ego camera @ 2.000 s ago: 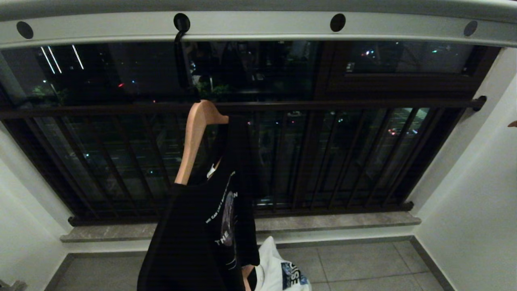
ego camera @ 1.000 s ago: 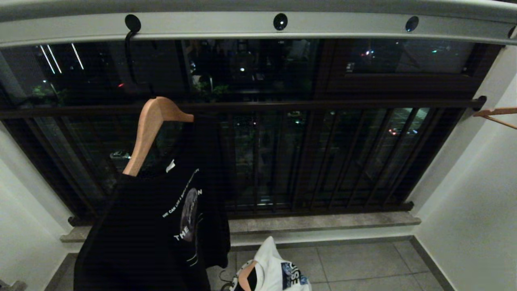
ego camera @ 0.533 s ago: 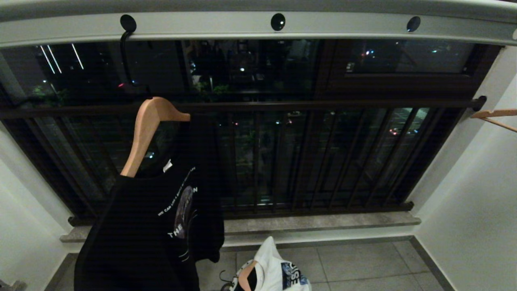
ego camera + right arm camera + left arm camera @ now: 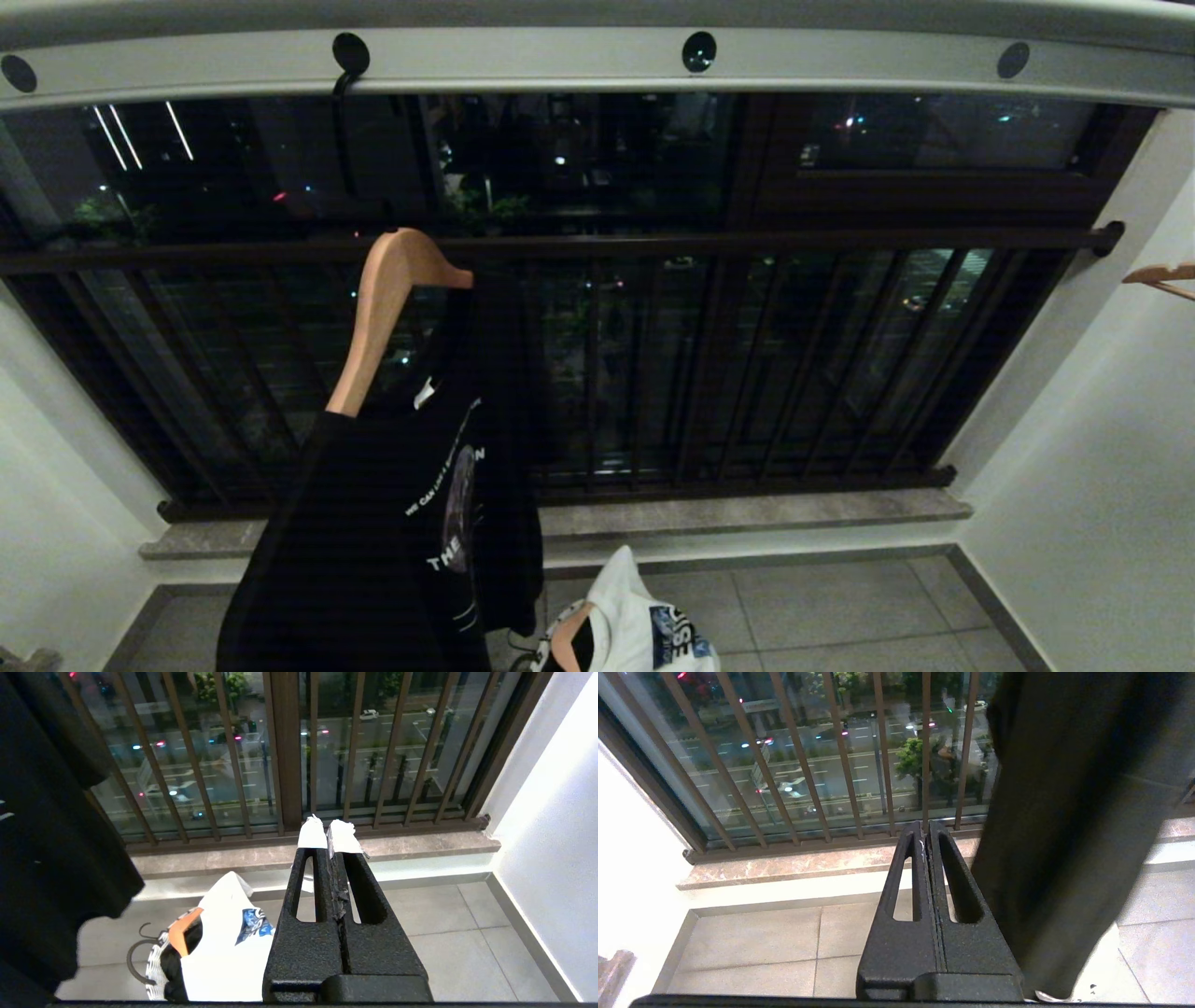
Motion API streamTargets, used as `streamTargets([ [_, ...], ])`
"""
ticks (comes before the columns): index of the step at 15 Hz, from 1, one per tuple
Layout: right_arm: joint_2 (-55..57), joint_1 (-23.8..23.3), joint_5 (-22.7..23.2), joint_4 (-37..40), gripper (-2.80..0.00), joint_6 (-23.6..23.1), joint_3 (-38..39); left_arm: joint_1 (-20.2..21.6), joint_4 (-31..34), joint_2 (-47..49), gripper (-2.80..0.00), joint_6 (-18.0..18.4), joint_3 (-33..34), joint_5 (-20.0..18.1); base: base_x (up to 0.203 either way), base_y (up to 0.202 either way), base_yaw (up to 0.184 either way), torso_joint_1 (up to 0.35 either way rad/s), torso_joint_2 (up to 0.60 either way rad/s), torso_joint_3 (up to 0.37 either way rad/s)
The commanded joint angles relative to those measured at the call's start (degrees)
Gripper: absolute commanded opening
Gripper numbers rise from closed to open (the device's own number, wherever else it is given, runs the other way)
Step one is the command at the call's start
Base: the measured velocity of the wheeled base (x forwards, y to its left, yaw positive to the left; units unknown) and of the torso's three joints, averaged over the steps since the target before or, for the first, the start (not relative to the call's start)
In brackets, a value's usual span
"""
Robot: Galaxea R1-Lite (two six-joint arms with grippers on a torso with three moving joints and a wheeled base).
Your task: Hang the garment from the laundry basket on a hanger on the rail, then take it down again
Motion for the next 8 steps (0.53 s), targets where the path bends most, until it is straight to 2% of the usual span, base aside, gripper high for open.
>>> streamTargets([
  [1,0.1,0.0,0.0,0.0,-2.80,0.0,0.0,0.0,0.0,-0.1,-2.80,0.0,0.1,0.0,0.000,0.000,0.000,0.000,0.00,0.000],
  [8,0.1,0.0,0.0,0.0,-2.80,0.0,0.0,0.0,0.0,-0.1,-2.80,0.0,0.1,0.0,0.000,0.000,0.000,-0.046,0.09,0.049],
])
